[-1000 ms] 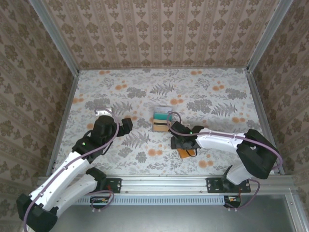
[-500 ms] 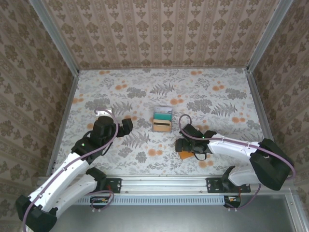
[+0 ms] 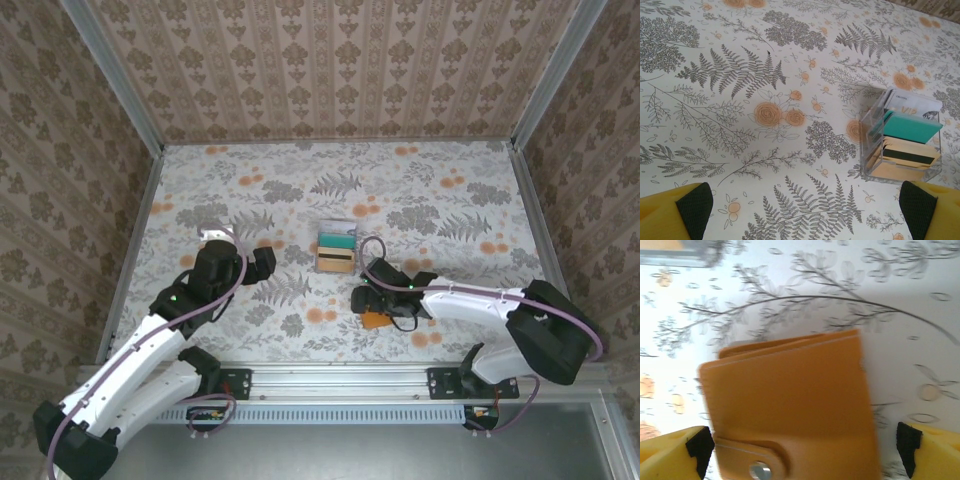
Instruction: Take the credit cards out of the card holder
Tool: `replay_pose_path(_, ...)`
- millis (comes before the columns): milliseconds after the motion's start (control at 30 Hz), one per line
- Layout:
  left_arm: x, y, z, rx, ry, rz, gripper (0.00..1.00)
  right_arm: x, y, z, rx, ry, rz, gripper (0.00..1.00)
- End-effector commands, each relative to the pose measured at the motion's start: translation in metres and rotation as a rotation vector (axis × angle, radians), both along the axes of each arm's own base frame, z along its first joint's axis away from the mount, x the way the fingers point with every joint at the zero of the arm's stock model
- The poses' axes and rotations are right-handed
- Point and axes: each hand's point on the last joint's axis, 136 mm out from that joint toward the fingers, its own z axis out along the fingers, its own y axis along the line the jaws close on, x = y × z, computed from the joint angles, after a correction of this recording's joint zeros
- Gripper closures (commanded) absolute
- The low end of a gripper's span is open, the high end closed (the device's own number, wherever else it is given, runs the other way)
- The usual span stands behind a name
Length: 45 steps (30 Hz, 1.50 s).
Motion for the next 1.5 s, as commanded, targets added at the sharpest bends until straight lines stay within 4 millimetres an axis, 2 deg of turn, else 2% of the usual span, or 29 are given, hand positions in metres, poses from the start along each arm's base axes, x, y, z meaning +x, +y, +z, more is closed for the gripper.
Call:
replay_pose_path(0, -0.001, -0.001, 0.002, 0.003, 0.006, -0.005, 0.00, -0.013, 0.066, 0.008, 0.237, 0.076, 0.060, 0.04)
replay_pose_path(233, -0.001, -0.002, 0.001, 0.001, 0.014, -0.007, 0.00, -0.010, 0.103, 0.023, 0.311, 0.066, 0.048, 0.04)
replay_pose_path(367, -0.003, 0.000, -0.001, 0.007, 0.037, 0.014, 0.00, -0.008, 0.111, 0.032, 0.330, 0.052, 0.042, 0.04)
replay_pose_path(467, -0.006, 0.000, -0.005, 0.028, 0.064, 0.032, 0.00, -0.008, 0.101, 0.036, 0.294, 0.029, 0.034, 0.05)
replay_pose_path(567, -0.013, -0.011, -0.011, 0.046, 0.079, -0.001, 0.00, -0.008, 0.082, 0.038, 0.218, -0.010, 0.049, 0.05)
replay_pose_path(700, -0.024, -0.026, -0.021, 0.067, 0.107, -0.032, 0.00, -0.011, 0.057, 0.036, 0.125, -0.050, 0.083, 0.11)
replay_pose_path(733, -0.028, -0.030, -0.024, 0.077, 0.114, -0.035, 0.01, -0.010, 0.052, 0.045, 0.132, -0.085, 0.091, 0.13)
replay_pose_path(800, -0.035, -0.034, -0.027, 0.099, 0.123, -0.039, 0.02, -0.012, 0.043, 0.045, 0.118, -0.118, 0.104, 0.14)
replay_pose_path(900, -0.047, -0.046, -0.034, 0.109, 0.148, -0.066, 0.09, -0.015, 0.032, 0.047, 0.136, -0.167, 0.117, 0.16)
replay_pose_path(967, -0.057, -0.058, -0.039, 0.115, 0.162, -0.098, 0.17, -0.018, 0.027, 0.047, 0.154, -0.175, 0.126, 0.20)
replay_pose_path(1100, -0.073, -0.078, -0.050, 0.153, 0.192, -0.157, 0.33, -0.023, 0.021, 0.047, 0.172, -0.192, 0.140, 0.23)
replay_pose_path(1367, -0.088, -0.128, -0.081, 0.292, 0.306, -0.253, 0.63, -0.025, 0.000, 0.039, 0.189, -0.219, 0.091, 0.25)
replay_pose_path(1467, -0.090, -0.144, -0.090, 0.320, 0.335, -0.283, 0.64, -0.027, -0.007, 0.039, 0.198, -0.225, 0.071, 0.24)
